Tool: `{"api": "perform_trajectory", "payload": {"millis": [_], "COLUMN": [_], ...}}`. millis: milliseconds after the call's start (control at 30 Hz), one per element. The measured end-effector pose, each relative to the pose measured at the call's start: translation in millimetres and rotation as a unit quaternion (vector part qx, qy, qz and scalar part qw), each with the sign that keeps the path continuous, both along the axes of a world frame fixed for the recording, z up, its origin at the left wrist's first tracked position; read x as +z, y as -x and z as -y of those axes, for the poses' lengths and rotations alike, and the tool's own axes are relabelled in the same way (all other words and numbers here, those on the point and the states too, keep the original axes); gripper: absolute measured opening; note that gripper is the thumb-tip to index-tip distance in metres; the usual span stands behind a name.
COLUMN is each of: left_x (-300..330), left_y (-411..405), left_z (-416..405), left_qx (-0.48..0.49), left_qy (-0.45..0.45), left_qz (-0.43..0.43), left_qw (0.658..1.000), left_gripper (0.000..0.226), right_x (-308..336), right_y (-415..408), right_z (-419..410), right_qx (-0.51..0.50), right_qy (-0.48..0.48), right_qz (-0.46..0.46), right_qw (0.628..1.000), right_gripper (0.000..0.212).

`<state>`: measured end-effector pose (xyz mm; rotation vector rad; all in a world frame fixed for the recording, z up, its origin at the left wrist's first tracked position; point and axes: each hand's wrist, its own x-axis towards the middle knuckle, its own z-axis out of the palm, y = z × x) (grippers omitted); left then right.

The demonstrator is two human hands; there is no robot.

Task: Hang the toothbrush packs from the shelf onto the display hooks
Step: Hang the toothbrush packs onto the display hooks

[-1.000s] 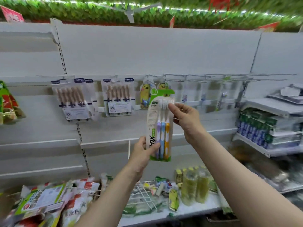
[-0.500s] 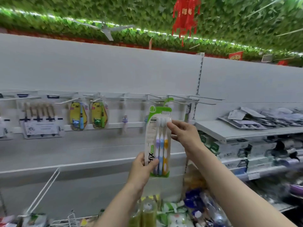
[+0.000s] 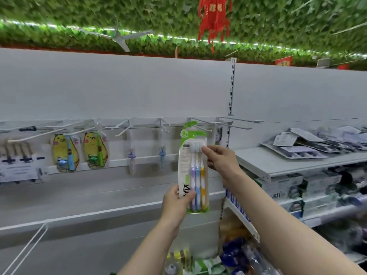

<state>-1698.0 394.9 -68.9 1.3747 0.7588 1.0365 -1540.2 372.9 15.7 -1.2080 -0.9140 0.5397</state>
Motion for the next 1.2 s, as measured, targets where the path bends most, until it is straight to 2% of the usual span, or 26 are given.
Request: {"api": "perform_trajectory", "payload": {"millis": [267, 500, 733, 1000, 1200], "left_x": [1.9, -0.1, -7.4, -15.1, -21.9], "left_y": [-33.0, -70.5, -98.7, -112.6, -118.5], "left_z": [-71.1, -132.4, -171.5, -195.9, -191.9], "left_qx": [-0.011, -0.024, -0.040, -0.027, 0.034], "left_qy": [-0.017, -0.071, -0.063, -0.049, -0.041], "left_qz": [-0.009, -0.053, -0.051, -0.062, -0.071], "left_qw": [1.000, 0.996, 0.996, 0.997, 0.996], "left_gripper": [0.026, 0.019, 0.024, 0.024, 0.025], "right_x": [-3.0, -1.4, 0.5, -5.0, -7.1], "right_y": [-36.3, -64.0, -82.6, -99.9, -108.4], "right_z": [-60.3, -93.1, -121.9, -142.8, -141.6], "right_qx": [-0.022, -0.046, -0.044, -0.014, 0.016], "right_qy": [-0.014, -0.030, -0.018, -0.002, 0.023], "right_qz": [0.007, 0.034, 0.046, 0.052, 0.076], "right_qw": [1.000, 0.998, 0.998, 0.999, 0.997], "right_gripper": [0.033, 0.020, 0.012, 0.023, 0.034]}}
